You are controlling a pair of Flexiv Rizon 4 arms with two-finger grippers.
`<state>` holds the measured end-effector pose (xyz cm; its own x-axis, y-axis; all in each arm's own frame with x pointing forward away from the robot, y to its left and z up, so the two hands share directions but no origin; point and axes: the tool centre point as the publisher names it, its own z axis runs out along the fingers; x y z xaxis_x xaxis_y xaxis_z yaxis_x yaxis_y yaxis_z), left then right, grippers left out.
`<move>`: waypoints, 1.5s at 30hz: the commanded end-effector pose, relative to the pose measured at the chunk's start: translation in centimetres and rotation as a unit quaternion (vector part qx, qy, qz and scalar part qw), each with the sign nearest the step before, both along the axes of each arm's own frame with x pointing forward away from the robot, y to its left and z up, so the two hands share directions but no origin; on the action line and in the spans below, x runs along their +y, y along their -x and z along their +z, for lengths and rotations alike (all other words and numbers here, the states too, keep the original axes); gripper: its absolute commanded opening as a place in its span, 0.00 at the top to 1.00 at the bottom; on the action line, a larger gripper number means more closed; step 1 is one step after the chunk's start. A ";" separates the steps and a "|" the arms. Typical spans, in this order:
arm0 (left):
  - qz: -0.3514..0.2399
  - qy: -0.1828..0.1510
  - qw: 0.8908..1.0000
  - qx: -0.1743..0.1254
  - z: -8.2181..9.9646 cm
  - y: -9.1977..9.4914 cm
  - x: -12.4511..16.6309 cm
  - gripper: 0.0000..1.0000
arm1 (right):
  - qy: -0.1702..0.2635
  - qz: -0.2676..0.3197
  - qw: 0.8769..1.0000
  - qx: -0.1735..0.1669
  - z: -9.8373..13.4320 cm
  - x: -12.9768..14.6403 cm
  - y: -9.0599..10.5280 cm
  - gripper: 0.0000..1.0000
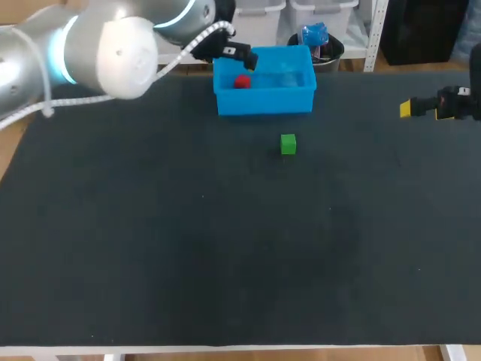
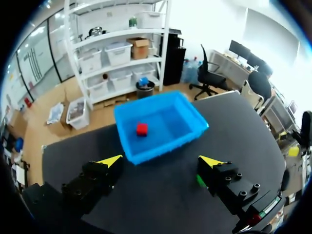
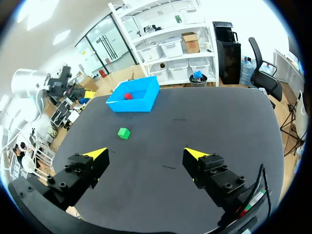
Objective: Use the left arm to pick the red cube and place it into the blue plastic box first, then use the right arm to grasp the green cube and put it into the same blue plastic box after the first action is fully finished.
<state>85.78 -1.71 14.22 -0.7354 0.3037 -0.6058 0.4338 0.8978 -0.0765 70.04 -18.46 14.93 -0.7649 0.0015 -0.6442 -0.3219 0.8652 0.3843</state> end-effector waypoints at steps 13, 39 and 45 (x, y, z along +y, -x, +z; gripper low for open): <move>-0.034 0.042 0.998 -0.043 0.9 16.1 9.5 0.00 | 0.001 0.000 1.000 0.000 0.0 0.0 0.0 0.00; -0.086 0.028 0.996 -0.021 -0.8 18.6 13.5 0.00 | 0.001 0.000 1.000 0.000 0.0 0.0 0.0 0.00; -0.086 0.028 0.996 -0.021 -0.8 18.6 13.5 0.00 | 0.001 0.000 1.000 0.000 0.0 0.0 0.0 0.00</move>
